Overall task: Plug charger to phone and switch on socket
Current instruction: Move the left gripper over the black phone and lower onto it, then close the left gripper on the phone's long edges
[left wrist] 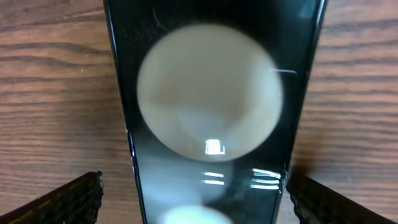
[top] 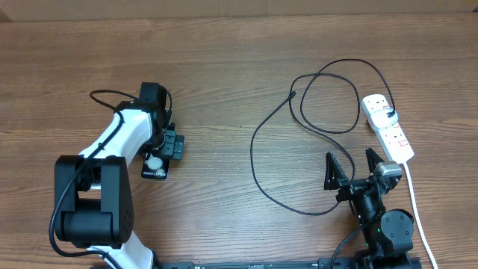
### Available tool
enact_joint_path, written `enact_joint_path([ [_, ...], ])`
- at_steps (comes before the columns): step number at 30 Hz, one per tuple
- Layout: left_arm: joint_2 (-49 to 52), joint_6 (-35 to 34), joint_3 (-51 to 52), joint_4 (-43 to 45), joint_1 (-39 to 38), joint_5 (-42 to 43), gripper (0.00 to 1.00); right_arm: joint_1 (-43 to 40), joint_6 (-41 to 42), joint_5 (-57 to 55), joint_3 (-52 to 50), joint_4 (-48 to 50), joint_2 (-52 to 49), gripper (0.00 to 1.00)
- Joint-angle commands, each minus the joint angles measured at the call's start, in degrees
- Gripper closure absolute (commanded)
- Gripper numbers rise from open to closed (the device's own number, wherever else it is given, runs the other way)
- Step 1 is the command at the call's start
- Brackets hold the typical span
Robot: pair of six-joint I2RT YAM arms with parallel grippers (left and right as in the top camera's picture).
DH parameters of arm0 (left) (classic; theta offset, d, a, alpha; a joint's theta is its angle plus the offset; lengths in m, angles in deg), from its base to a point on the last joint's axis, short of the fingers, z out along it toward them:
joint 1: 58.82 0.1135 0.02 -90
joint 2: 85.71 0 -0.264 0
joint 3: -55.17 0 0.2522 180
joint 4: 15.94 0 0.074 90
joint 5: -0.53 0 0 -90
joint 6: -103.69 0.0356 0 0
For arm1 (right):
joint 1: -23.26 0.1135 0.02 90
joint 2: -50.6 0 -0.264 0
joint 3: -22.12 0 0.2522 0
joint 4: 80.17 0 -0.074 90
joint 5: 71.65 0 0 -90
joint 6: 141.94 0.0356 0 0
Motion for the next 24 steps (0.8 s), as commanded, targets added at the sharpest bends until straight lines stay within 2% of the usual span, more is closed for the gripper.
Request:
enact_joint_path([
  [1, 0.55, -0.74, 1.73, 2.29, 0.31, 0.04, 0.0, -0.22, -0.28, -0.33, -0.07, 0.33, 0.28, 0.0],
  [15, 0.55, -0.81, 7.13, 8.63, 0.31, 2.67, 0.01, -0.22, -0.28, -0.31, -0.07, 0.33, 0.28, 0.0],
  [24, 0.55, -2.71, 9.6, 6.82, 0.31, 6.86, 0.0, -0.22, -0.28, -0.33, -0.07, 0.33, 0.28, 0.0],
])
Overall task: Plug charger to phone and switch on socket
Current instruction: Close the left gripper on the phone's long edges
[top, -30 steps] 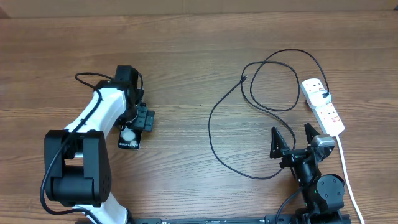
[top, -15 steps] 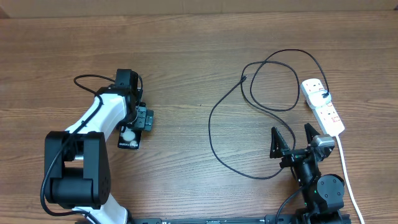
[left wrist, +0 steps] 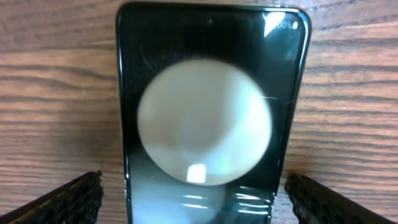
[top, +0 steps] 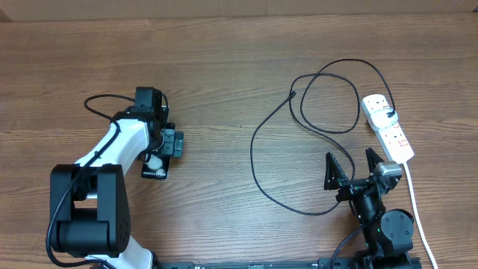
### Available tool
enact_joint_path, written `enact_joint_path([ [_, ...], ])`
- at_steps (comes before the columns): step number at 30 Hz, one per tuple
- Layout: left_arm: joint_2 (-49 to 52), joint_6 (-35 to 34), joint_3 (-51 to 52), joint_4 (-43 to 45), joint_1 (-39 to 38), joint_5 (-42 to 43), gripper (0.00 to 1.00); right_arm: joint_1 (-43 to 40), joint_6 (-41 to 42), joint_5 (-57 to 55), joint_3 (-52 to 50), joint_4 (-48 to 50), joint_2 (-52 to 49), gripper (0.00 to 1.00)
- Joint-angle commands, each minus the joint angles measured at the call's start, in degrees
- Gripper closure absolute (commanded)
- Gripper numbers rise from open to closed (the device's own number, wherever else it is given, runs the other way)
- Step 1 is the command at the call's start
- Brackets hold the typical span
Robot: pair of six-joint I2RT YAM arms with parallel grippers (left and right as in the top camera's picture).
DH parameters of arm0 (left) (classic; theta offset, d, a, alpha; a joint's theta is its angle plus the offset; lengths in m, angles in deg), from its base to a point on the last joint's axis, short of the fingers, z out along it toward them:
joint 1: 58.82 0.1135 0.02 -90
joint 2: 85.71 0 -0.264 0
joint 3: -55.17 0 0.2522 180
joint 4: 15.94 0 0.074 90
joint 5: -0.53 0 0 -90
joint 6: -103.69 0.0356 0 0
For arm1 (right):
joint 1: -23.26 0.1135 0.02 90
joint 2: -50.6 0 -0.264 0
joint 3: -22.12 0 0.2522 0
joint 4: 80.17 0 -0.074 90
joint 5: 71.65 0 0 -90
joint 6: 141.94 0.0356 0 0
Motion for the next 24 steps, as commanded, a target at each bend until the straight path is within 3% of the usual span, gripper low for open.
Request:
enact_joint_path([
  [1, 3.39, -1.01, 4.04, -2.91, -0.74, 3.89, 0.0, -0.22, -0.26, -0.31, -0.07, 0.28, 0.28, 0.0],
  [10, 3.39, -1.01, 4.04, -7.32, -0.74, 5.05, 0.0, -0.22, -0.26, -0.31, -0.07, 0.28, 0.28, 0.0],
  [24, 3.39, -1.05, 4.04, -6.75, -0.63, 5.14, 0.0, -0.22, -0.26, -0.31, -0.07, 0.28, 0.28, 0.0],
])
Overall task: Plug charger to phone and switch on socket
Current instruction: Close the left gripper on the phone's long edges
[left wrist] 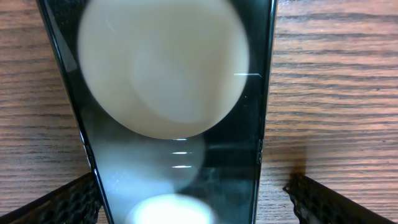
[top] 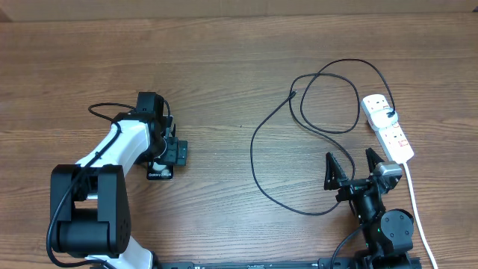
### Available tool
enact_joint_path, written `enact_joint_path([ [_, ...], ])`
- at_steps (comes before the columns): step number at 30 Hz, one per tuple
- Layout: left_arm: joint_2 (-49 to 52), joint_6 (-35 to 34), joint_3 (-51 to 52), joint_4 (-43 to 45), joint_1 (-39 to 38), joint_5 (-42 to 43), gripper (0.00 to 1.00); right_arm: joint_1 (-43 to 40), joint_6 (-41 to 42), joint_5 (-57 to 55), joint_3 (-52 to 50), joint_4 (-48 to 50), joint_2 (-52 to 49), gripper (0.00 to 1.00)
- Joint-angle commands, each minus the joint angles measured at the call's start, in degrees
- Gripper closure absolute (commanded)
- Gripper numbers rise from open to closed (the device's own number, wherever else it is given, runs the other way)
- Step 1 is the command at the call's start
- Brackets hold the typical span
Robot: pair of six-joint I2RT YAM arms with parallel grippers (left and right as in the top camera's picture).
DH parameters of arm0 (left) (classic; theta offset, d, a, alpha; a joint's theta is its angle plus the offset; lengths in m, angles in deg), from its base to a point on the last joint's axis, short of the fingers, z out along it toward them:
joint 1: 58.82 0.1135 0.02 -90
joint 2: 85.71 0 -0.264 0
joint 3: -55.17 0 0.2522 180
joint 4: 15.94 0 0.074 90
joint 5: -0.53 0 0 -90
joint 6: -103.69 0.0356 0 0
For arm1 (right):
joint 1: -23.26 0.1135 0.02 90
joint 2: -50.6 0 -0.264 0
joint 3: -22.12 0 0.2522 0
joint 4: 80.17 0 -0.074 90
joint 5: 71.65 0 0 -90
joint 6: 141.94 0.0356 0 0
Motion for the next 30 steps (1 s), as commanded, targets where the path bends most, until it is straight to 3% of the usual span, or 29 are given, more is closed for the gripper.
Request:
enact_joint_path([
  [1, 3.48, -0.74, 3.56, -0.26, -0.35, 0.55, 0.0, -0.22, -0.26, -0.31, -0.07, 0.26, 0.28, 0.0],
  [23, 3.48, -1.88, 3.58, 4.11, 1.46, 0.46, 0.0, -0.22, -0.26, -0.31, -0.07, 0.26, 0.31, 0.0],
  [30, 3.5, -1.57, 3.58, 3.78, 3.1, 0.46, 0.11, -0.22, -0.26, -0.31, -0.07, 0.26, 0.28, 0.0],
])
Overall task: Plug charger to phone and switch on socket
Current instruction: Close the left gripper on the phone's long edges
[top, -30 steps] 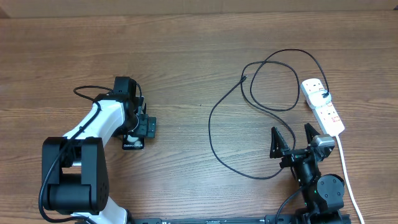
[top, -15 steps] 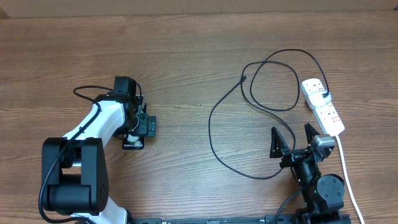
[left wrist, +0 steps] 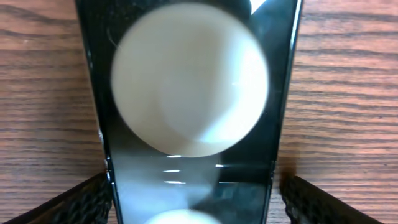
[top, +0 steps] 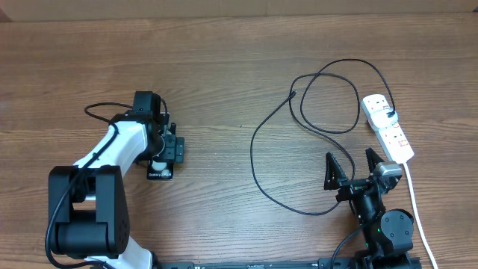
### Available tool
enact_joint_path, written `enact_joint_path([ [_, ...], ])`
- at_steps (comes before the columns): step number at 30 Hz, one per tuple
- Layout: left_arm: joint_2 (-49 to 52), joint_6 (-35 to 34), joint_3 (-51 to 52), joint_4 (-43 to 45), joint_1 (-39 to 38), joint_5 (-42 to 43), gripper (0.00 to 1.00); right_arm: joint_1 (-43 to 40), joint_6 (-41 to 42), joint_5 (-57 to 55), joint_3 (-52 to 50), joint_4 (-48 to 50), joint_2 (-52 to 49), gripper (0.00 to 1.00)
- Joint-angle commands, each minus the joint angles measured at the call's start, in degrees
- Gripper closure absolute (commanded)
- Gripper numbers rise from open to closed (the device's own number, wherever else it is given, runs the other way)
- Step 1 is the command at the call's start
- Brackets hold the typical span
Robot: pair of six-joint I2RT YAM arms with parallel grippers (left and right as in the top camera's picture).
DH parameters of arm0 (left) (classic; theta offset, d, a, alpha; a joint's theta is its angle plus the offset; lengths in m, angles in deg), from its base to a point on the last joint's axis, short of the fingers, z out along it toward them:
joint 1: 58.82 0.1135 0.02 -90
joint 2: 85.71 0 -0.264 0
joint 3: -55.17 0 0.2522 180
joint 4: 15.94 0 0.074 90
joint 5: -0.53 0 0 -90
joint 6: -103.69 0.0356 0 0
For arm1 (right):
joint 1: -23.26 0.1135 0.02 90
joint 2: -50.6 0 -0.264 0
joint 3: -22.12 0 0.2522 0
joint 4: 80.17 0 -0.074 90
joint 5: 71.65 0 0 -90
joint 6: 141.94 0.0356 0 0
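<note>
A black phone (top: pixel 158 172) lies flat on the wooden table, its glossy screen (left wrist: pixel 193 93) filling the left wrist view with a round white reflection. My left gripper (top: pixel 162 152) hangs right over it, open. Its left finger (left wrist: pixel 81 202) meets the phone's left edge. Its right finger (left wrist: pixel 317 199) stands a small gap off the right edge. The black charger cable (top: pixel 254 149) loops over the table, with its free end (top: pixel 293 94) far from the phone. It runs to a white power strip (top: pixel 388 127). My right gripper (top: pixel 351 166) is open near the front edge, holding nothing.
The power strip's white lead (top: pixel 417 217) runs down to the front edge, right of the right arm's base (top: pixel 385 224). The left arm's white link (top: pixel 112 146) crosses the table left of the phone.
In the left wrist view the fingers stand a little closer together, and the phone sits more evenly between them. The right arm, cable and power strip have not moved.
My left gripper was open over the phone. Then the wrist view showed the phone's top edge. Then it showed the phone lower down and skewed, a little further right in the overhead view. Now the fingers flank it closely. The right arm stayed still.
</note>
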Motion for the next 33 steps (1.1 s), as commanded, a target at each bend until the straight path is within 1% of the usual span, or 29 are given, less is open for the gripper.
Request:
enact_joint_path([
  [1, 3.78, -0.5, 3.06, 0.28, 1.51, 0.42, 0.13, -0.2, -0.28, -0.33, -0.07, 0.31, 0.28, 0.0],
  [7, 3.78, -0.09, 3.06, -0.02, 1.53, 0.57, 0.27, -0.2, -0.28, -0.33, -0.07, 0.31, 0.28, 0.0],
  [8, 3.78, -0.09, 3.06, -0.15, 1.53, 0.57, 0.31, -0.2, -0.28, -0.33, -0.07, 0.31, 0.28, 0.0],
  [10, 3.78, -0.13, 3.06, -0.63, 1.53, 0.81, 0.43, -0.2, -0.28, -0.33, -0.07, 0.31, 0.28, 0.0],
  [11, 3.78, -0.15, 3.06, -0.87, 1.53, 1.16, 0.44, -0.2, -0.28, -0.33, -0.07, 0.31, 0.28, 0.0],
  [16, 3.78, -0.15, 2.99, -1.7, 1.53, 5.33, 0.44, -0.2, -0.28, -0.33, -0.07, 0.31, 0.28, 0.0],
  [23, 3.76, -0.13, 0.24, -4.26, 1.55, 16.2, 0.49, -0.2, -0.28, -0.33, -0.07, 0.31, 0.28, 0.0],
  [26, 3.74, -0.09, -1.7, -6.08, 1.55, 22.45, 0.53, -0.2, -0.28, -0.33, -0.07, 0.31, 0.28, 0.0],
  [33, 3.74, -0.07, -3.69, -8.81, 1.55, 31.82, 0.56, -0.2, -0.28, -0.33, -0.07, 0.31, 0.28, 0.0],
])
